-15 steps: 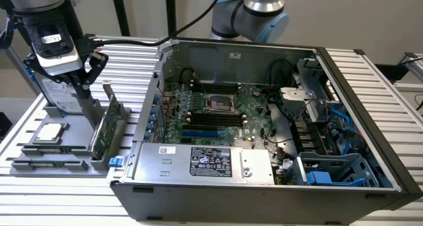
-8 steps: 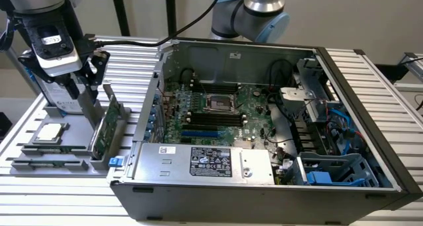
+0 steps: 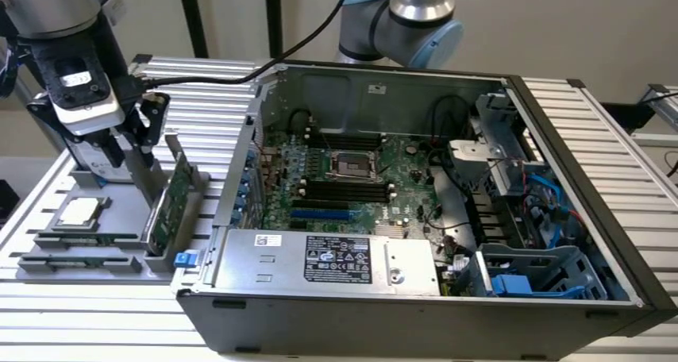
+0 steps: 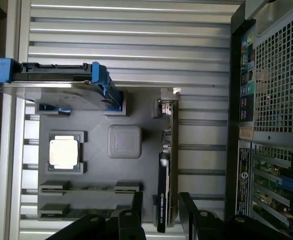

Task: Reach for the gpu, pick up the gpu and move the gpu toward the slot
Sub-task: 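Pick up the gpu and move the gpu toward the slot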

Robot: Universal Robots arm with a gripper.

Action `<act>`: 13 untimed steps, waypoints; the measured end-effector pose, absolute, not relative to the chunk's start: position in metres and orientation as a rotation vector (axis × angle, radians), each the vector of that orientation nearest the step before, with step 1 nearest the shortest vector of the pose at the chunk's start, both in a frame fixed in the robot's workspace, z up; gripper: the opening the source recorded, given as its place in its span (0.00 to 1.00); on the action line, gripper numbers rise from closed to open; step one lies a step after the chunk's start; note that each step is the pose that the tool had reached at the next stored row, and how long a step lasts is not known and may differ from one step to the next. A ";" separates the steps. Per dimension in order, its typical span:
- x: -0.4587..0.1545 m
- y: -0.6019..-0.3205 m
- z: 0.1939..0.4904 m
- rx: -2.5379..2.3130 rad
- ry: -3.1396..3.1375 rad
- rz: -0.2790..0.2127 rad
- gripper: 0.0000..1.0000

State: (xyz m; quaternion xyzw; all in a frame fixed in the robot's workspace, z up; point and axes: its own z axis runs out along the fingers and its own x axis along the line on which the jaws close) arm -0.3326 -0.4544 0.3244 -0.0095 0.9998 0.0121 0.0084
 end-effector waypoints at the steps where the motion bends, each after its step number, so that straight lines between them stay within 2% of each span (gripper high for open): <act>1: -0.333 -0.454 0.323 -0.029 3.122 0.038 0.42; 13: -0.333 -0.454 0.301 -0.029 3.113 0.036 0.42</act>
